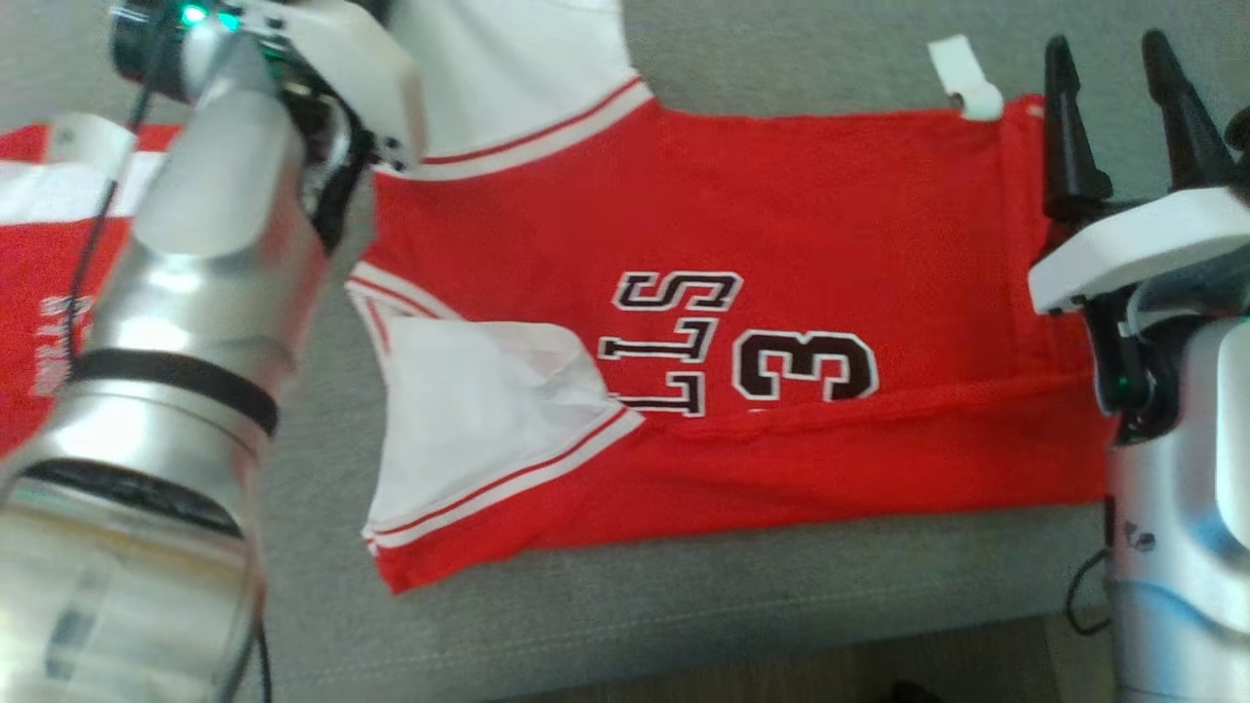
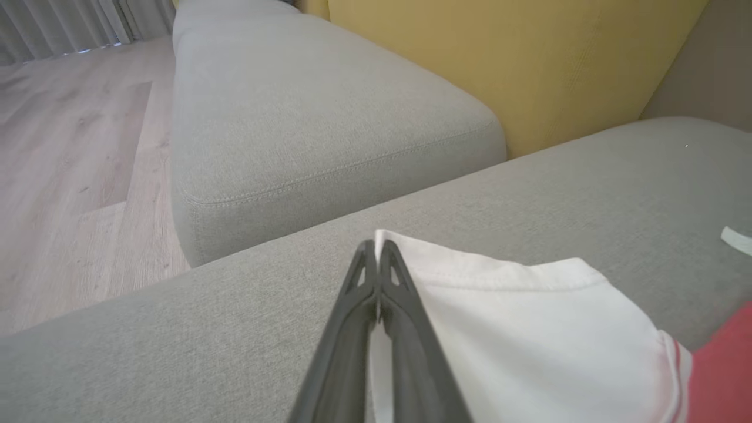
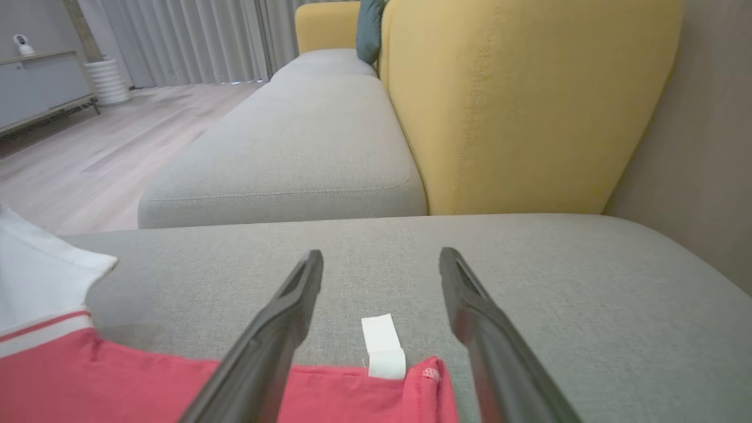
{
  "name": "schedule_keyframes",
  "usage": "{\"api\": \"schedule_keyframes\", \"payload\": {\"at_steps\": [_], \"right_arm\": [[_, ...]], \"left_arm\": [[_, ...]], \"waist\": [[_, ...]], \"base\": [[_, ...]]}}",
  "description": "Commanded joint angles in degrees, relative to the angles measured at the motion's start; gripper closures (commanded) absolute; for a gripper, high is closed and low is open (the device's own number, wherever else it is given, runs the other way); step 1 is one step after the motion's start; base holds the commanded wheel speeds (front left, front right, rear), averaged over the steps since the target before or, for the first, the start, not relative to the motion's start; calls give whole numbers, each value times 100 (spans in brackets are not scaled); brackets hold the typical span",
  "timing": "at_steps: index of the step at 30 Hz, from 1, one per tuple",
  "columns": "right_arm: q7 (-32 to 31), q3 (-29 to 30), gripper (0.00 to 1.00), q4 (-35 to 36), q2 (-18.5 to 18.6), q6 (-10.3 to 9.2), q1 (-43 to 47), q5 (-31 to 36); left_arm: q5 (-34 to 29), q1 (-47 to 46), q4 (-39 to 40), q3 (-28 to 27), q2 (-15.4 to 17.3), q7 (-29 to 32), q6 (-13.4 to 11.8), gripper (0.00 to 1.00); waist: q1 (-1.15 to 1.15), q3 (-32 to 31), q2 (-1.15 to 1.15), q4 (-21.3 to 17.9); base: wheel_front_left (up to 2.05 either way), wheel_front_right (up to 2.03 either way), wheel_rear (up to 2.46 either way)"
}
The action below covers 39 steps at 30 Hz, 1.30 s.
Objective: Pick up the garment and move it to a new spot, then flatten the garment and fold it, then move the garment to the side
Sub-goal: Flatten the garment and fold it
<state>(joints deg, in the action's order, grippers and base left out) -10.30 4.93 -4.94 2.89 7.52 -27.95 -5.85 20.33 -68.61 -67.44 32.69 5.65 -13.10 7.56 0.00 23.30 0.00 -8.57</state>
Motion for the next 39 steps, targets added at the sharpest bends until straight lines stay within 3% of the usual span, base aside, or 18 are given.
{"api": "schedule_keyframes", "payload": {"at_steps": [1, 9, 19, 36, 37, 38, 39], "right_arm": [[-46, -36, 0, 67, 122, -3, -179, 49], [-408, 321, 0, -830, 606, -3, -318, 85], [-1048, 439, 0, -1933, 1169, -3, -683, 314], [-1423, 529, 0, -2936, 1322, -3, -1117, 602], [-1418, 522, 64, -2971, 1308, -3, -1132, 571], [-1399, 515, 100, -2997, 1295, -3, -1147, 535], [-1379, 510, 100, -3018, 1287, -3, -1160, 505]], "left_arm": [[73, -26, 286, -59, 93, -101, -12, 100], [108, 882, 1356, 209, -221, -183, -106, 100], [170, 1696, 2966, 703, -273, -16, -595, 100], [229, 1900, 3948, 729, 49, 403, -858, 100], [238, 1908, 3962, 717, 73, 406, -870, 100], [247, 1911, 3973, 702, 100, 411, -885, 100], [253, 1908, 3984, 684, 128, 415, -902, 100]], "waist": [[0, -200, 0, 286], [0, -367, 0, 714], [0, -155, 0, 918], [0, 64, 0, 985], [0, 56, 0, 976], [0, 46, 0, 966], [0, 39, 0, 956]], "base": [[0, 0, 0], [0, 0, 0], [0, 0, 0], [0, 0, 0], [0, 0, 0], [0, 0, 0], [0, 0, 0]]}}
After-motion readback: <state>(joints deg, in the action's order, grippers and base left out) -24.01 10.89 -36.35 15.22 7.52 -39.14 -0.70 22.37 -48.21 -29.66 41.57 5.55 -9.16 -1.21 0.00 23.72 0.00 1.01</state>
